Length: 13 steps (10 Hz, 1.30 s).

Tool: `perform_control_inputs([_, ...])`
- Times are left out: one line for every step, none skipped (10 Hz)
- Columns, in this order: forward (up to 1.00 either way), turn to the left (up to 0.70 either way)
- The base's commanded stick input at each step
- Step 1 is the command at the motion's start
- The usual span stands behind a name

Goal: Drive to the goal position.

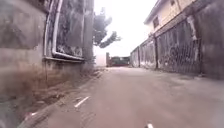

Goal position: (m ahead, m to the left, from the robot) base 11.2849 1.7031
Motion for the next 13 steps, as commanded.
perform_control_inputs([1.00, -0.29])
perform_control_inputs([1.00, -0.08])
perform_control_inputs([1.00, 0.00])
perform_control_inputs([1.00, 0.00])
perform_control_inputs([1.00, 0.00])
perform_control_inputs([1.00, 0.00])
perform_control_inputs([1.00, 0.00])
perform_control_inputs([1.00, 0.00])
perform_control_inputs([1.00, 0.00])
perform_control_inputs([1.00, 0.00])
perform_control_inputs([1.00, 0.00])
perform_control_inputs([1.00, 0.00])
perform_control_inputs([1.00, 0.00])
